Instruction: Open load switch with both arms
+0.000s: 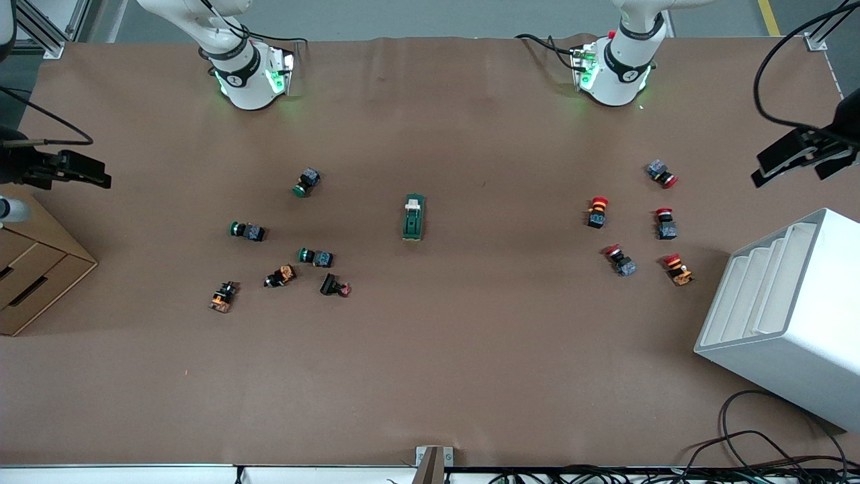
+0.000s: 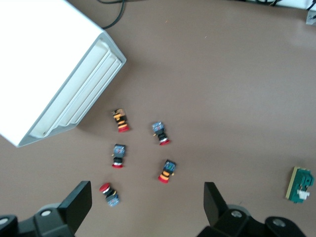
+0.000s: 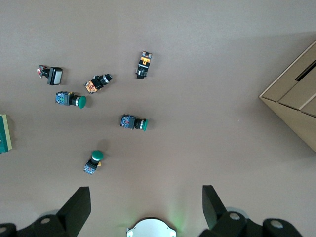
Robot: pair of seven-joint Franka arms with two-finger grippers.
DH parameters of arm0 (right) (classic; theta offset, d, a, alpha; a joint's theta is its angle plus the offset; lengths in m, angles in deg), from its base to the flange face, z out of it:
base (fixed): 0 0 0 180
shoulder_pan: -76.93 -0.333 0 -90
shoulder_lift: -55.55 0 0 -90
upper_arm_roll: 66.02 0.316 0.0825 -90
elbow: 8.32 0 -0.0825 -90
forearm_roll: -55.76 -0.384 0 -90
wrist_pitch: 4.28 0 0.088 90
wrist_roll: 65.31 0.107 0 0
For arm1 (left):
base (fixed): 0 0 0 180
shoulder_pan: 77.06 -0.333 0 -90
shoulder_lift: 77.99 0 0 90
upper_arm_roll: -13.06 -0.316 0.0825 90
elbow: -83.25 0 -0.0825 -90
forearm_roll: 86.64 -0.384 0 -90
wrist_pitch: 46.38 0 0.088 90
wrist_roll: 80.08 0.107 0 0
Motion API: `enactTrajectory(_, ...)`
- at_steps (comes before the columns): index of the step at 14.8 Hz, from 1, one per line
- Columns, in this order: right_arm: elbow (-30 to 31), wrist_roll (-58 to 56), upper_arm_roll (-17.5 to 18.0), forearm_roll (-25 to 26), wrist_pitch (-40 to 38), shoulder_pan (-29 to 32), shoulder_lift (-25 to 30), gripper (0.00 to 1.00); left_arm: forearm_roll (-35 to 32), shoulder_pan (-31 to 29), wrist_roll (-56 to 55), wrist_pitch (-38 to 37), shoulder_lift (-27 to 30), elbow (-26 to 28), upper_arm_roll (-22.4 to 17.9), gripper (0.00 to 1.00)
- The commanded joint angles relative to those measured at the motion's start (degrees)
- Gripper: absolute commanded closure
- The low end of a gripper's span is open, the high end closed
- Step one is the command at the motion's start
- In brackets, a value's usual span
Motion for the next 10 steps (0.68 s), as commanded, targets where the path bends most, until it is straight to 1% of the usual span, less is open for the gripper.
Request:
enactTrajectory(1, 6.05, -0.87, -1.36, -0.91, 2.38, -0.96, 5.65, 0.0, 0.96, 0.39, 1.07, -2.2, 3.71, 2.24, -0.65, 0.0)
enactTrajectory(4, 7.02, -0.96, -1.27, -0.91, 2.56, -0.52, 7.76, 0.0, 0.87, 0.04, 4.57, -2.91, 4.86, 3.12, -0.91, 0.0)
enactTrajectory(7, 11.23, -0.96, -1.27, -0.82, 4.92, -0.34, 11.71, 0.0, 0.69, 0.04, 9.4, -2.82, 6.62, 5.66, -2.66, 0.0)
enactTrajectory(8, 11.42, -0.96, -1.27, -0.82, 5.1, -0.34, 12.34, 0.0, 0.69, -0.05, 10.9, -2.91, 6.8, 5.67, -2.93, 0.0)
enactTrajectory(10, 11.33, -0.96, -1.27, -0.91, 4.93, -0.34, 12.95, 0.0, 0.69, -0.05, 10.56, -2.91, 6.88, 5.5, -3.02, 0.0)
